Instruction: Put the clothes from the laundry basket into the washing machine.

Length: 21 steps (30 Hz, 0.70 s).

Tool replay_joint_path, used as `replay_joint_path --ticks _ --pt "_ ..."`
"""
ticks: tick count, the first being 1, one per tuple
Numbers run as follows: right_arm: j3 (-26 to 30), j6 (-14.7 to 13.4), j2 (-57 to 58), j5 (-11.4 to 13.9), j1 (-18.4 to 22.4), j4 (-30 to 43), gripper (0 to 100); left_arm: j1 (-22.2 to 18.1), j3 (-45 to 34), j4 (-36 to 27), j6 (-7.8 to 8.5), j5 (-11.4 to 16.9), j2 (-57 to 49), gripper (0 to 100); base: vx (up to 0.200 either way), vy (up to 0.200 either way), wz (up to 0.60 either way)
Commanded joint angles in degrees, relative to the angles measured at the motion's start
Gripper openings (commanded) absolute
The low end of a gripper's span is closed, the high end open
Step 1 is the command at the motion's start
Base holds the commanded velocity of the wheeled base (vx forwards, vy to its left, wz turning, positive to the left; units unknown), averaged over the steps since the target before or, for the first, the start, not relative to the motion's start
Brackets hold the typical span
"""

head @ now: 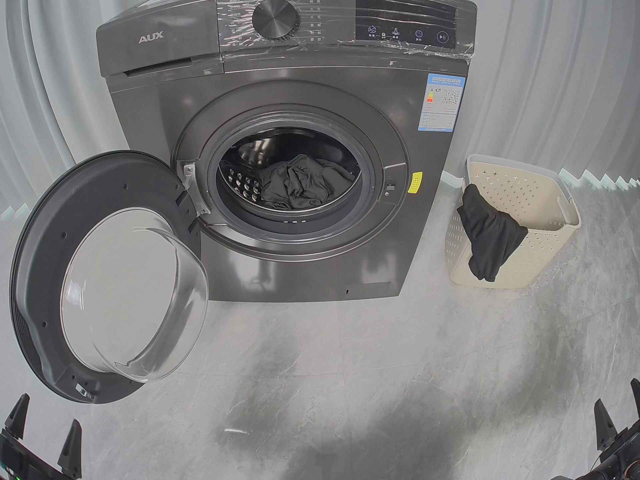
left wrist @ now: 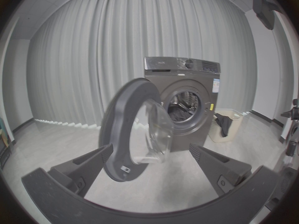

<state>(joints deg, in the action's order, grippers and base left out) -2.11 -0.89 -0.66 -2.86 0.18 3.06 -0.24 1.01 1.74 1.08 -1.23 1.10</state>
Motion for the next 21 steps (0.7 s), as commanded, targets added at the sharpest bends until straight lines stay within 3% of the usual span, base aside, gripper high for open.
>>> replay_joint_path --ticks 1,8,14,21 --pt "1.32 0.98 0.66 4.01 0.08 -0.86 100 0.07 -0.66 -3.59 -0.91 3.96 -1.1 100 0.0 0.0 0.0" --pt "1.49 0.71 0.66 2.51 0.26 -1.57 100 0.07 -0.92 -2.09 -1.7 3.6 -1.1 100 0.0 0.0 0.0" --pt "1.67 1.07 0.66 2.86 -0.09 -2.36 100 0.07 -0.92 -2.01 -2.32 2.73 -1.1 100 0.0 0.0 0.0" --pt "1.76 0.8 0.66 2.95 -0.01 -2.36 100 0.07 -0.92 -1.92 -2.4 2.73 -1.1 100 0.0 -0.2 0.0"
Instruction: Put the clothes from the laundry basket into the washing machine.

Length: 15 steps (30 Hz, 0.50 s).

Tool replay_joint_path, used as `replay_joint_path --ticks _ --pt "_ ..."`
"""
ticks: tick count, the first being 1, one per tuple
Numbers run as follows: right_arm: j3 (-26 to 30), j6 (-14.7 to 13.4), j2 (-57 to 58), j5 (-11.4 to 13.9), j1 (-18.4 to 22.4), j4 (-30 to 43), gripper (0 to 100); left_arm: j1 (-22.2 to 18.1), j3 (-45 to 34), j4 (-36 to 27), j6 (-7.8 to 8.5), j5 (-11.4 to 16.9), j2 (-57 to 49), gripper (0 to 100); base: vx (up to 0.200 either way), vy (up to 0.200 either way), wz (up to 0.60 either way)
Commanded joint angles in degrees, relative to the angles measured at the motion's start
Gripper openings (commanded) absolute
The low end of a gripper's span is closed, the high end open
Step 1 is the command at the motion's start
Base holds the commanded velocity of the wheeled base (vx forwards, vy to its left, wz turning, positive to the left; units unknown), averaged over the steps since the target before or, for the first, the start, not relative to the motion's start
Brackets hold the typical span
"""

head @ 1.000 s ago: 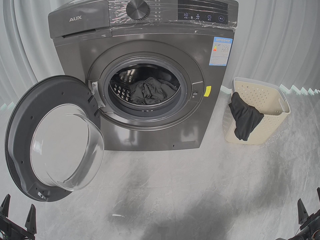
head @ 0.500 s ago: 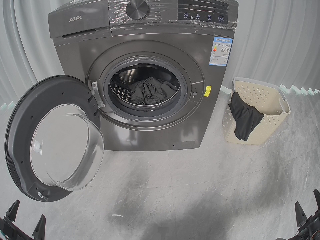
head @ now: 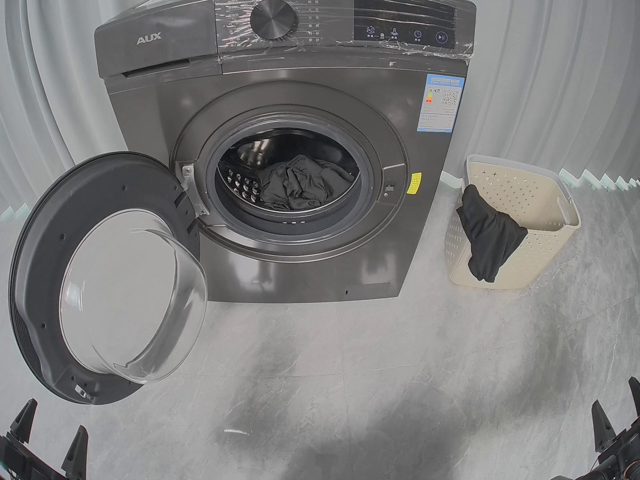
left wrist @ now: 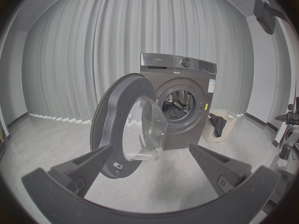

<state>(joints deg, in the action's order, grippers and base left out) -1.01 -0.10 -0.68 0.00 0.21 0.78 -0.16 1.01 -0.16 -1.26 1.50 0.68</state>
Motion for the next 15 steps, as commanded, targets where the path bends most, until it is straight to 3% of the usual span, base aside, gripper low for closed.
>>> replay_joint_path --ticks 1,6,15 --pt "0.66 0.1 0.68 0.09 -0.03 0.01 100 -0.02 -0.92 -0.02 -0.15 -0.01 -0.68 100 0.0 -0.2 0.0" --pt "0.66 0.1 0.68 0.0 -0.03 0.01 100 -0.02 -0.92 -0.11 -0.85 -0.62 -0.68 100 0.0 -0.2 0.0" --pt "0.66 0.1 0.68 0.0 -0.03 0.01 100 -0.02 -0.92 -0.11 -0.68 -0.62 -0.68 100 0.0 -0.2 0.0"
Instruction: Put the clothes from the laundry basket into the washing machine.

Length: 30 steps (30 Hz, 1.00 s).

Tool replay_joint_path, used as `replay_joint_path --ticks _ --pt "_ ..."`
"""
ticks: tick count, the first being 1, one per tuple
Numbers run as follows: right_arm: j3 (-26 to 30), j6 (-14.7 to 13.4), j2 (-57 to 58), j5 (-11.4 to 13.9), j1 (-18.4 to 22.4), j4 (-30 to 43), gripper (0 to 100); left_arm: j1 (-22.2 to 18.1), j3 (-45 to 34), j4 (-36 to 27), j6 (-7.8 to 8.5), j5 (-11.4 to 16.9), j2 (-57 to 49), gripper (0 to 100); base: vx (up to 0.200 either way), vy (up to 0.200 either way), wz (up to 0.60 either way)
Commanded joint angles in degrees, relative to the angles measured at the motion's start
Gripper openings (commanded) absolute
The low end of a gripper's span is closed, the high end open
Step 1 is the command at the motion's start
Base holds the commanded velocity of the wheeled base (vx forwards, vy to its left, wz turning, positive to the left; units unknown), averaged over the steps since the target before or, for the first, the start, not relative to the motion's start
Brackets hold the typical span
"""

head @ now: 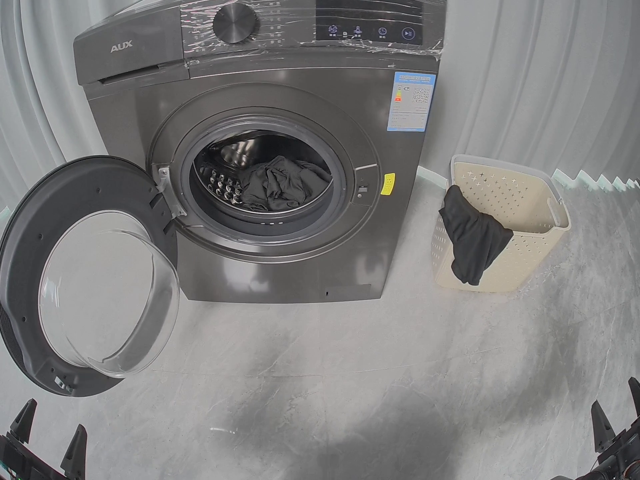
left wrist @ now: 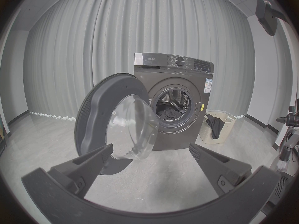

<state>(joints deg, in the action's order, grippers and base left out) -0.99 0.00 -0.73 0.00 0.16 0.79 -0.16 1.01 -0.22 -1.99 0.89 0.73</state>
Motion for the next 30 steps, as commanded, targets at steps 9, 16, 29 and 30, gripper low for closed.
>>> replay_joint_path --ticks 9,16,29,30 --pt "0.64 0.0 0.73 0.09 0.02 0.0 100 -0.02 -0.92 -0.04 0.05 -0.1 -0.73 100 0.0 -0.2 0.0" --pt "0.64 0.0 0.73 0.09 0.02 0.0 100 -0.02 -0.92 -0.04 0.05 -0.1 -0.73 100 0.0 -0.2 0.0" --pt "0.64 0.0 0.73 0.0 0.02 0.0 100 -0.02 -0.92 -0.04 -0.12 -0.27 -0.73 100 0.0 -0.108 0.0" --pt "0.64 0.0 0.73 0.09 0.02 0.0 100 -0.02 -0.92 -0.04 -0.12 -0.27 -0.73 100 0.0 0.0 0.0"
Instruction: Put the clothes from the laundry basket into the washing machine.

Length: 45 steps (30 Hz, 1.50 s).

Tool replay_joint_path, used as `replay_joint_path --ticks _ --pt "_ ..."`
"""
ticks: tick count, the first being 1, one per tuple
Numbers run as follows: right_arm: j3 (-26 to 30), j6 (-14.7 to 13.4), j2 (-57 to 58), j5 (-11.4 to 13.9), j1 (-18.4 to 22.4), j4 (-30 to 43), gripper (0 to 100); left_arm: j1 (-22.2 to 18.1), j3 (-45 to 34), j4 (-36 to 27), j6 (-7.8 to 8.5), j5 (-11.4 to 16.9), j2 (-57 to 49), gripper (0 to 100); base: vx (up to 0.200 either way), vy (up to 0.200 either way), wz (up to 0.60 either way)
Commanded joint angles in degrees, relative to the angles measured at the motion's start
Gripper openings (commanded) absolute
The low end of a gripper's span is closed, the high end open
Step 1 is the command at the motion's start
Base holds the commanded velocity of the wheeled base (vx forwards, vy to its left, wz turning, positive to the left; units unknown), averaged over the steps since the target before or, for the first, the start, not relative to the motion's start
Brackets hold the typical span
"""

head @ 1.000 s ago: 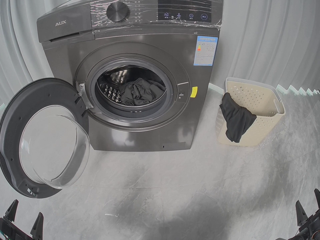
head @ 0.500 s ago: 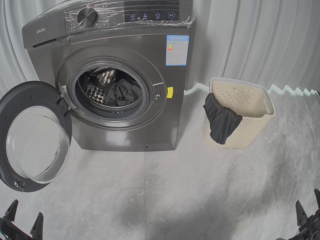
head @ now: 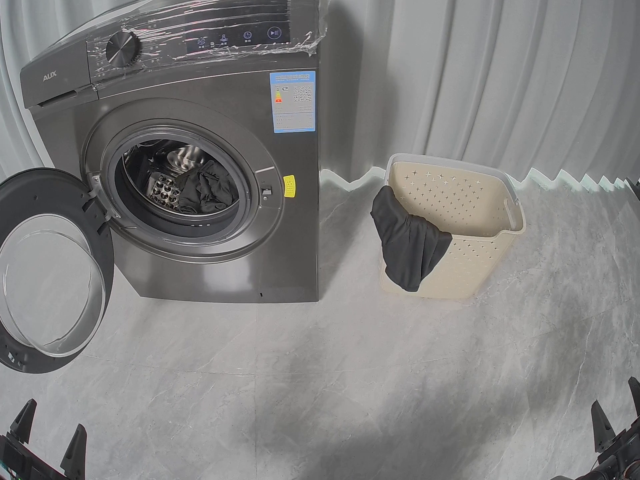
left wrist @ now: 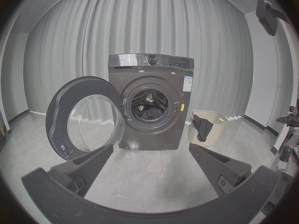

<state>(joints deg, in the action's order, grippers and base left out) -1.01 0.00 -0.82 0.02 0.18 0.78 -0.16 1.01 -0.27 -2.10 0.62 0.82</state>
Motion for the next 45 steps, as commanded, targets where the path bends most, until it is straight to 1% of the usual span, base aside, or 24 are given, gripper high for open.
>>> replay_joint_path --ticks 1,5,17,26,41,45 --pt "0.66 0.0 0.82 0.06 -0.01 0.01 100 -0.02 -0.92 0.0 -0.01 -0.01 -0.82 100 0.0 0.0 0.0" --pt "0.66 0.0 0.82 -0.02 -0.01 -0.08 100 -0.02 -0.92 0.0 -0.19 -0.09 -0.82 100 0.0 0.0 0.0" --pt "0.66 0.0 0.82 -0.02 -0.01 0.01 100 -0.02 -0.92 0.0 -0.1 -0.18 -0.82 100 0.0 -0.2 0.0" --pt "0.66 0.0 0.82 -0.02 -0.01 -0.08 100 -0.02 -0.92 0.0 -0.1 -0.18 -0.82 100 0.0 0.0 0.0" --pt "0.66 0.0 0.82 0.06 -0.01 -0.08 100 -0.02 -0.92 0.0 -0.19 -0.18 -0.82 100 0.2 0.0 0.0" --pt "0.66 0.0 0.82 0.06 -0.01 -0.08 100 -0.02 -0.92 0.0 -0.1 -0.18 -0.82 100 0.0 0.0 0.0"
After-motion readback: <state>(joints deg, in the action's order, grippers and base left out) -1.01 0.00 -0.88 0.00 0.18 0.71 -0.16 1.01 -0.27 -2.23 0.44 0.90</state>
